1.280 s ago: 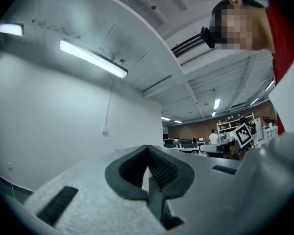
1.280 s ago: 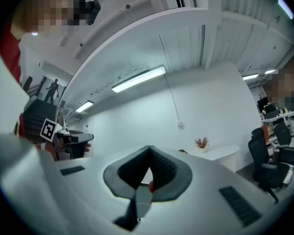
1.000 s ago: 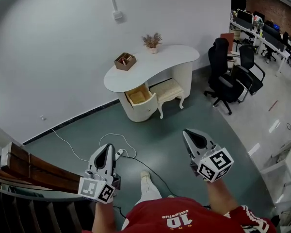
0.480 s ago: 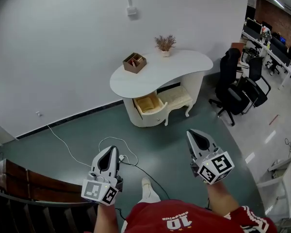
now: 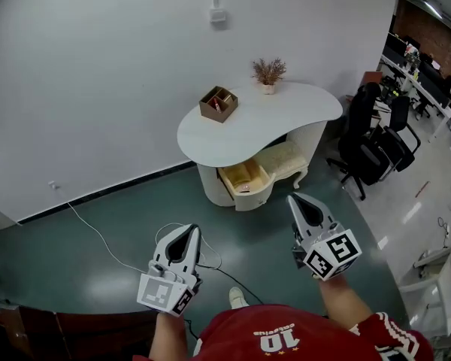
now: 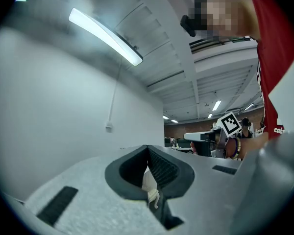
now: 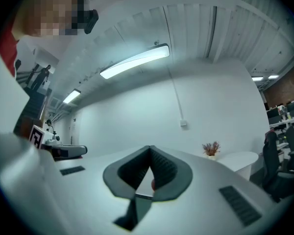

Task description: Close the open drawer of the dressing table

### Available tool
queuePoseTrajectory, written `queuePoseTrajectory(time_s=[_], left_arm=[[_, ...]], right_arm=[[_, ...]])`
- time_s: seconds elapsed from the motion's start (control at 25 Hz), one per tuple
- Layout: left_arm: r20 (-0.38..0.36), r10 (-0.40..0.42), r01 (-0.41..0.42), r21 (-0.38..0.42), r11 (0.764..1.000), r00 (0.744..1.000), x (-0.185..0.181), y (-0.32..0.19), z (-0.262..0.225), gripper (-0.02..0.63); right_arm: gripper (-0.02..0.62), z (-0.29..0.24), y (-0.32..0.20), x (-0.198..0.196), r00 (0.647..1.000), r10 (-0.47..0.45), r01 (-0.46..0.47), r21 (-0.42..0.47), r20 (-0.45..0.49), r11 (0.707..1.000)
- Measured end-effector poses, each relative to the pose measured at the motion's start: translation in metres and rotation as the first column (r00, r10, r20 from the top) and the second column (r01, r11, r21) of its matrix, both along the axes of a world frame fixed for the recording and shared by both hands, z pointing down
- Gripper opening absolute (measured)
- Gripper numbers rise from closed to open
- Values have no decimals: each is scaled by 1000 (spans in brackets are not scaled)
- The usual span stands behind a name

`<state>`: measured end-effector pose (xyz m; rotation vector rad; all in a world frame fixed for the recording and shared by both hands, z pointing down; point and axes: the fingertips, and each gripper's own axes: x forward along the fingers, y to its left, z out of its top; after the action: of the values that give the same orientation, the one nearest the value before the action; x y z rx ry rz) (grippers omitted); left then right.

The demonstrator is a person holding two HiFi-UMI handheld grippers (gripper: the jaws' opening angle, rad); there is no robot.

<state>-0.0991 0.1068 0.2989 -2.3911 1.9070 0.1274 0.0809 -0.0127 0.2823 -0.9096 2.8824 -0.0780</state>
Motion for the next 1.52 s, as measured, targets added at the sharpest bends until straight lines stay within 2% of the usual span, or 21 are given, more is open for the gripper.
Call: queuePoseTrajectory(time_s=[0.2, 0.36, 0.6, 0.84, 0.88, 0.92, 1.0, 1.08, 1.16, 1.52], left_arm=[[-35, 28, -27, 15, 1000, 999, -36, -27, -1, -1], [-68, 51, -51, 4, 999, 996, -48, -41, 7, -2], [-136, 27, -26, 8, 1000, 990, -65, -56, 20, -1], [-118, 31, -29, 17, 999, 993, -67, -83, 7, -2], [-113, 40, -39, 19, 999, 993, -64, -88, 5, -1], [-107, 54, -52, 21, 998, 993, -60, -93, 3, 0], [-96, 88, -86, 22, 996, 992, -53, -103, 2, -2], [-91, 112, -110, 18, 994, 990, -46, -111, 6, 0], [-96, 125, -125, 10, 992, 987, -39, -117, 13, -1], [-102, 136, -143, -67, 987, 985, -28, -137, 50, 0]], right_arm=[[5, -4, -12, -36, 1000, 23, -22, 19, -21, 1000], [5, 3, -23, -53, 999, 23, -23, 3, -46, 1000], [5, 7, -40, -72, 998, 19, -18, 29, -53, 999], [-6, -9, -64, -70, 999, 38, -37, 78, -14, 996], [88, -10, -67, -71, 1000, 24, -23, 80, -17, 997], [135, -11, -71, -72, 1000, 9, -7, 77, -21, 997], [184, -7, -80, -75, 1000, -4, 6, 70, -31, 997], [272, 0, -87, -77, 999, 0, 3, 62, -48, 998], [291, 11, -93, -73, 998, 16, -12, 50, -66, 999], [261, 95, -108, -64, 980, 56, -66, -45, -190, 997]])
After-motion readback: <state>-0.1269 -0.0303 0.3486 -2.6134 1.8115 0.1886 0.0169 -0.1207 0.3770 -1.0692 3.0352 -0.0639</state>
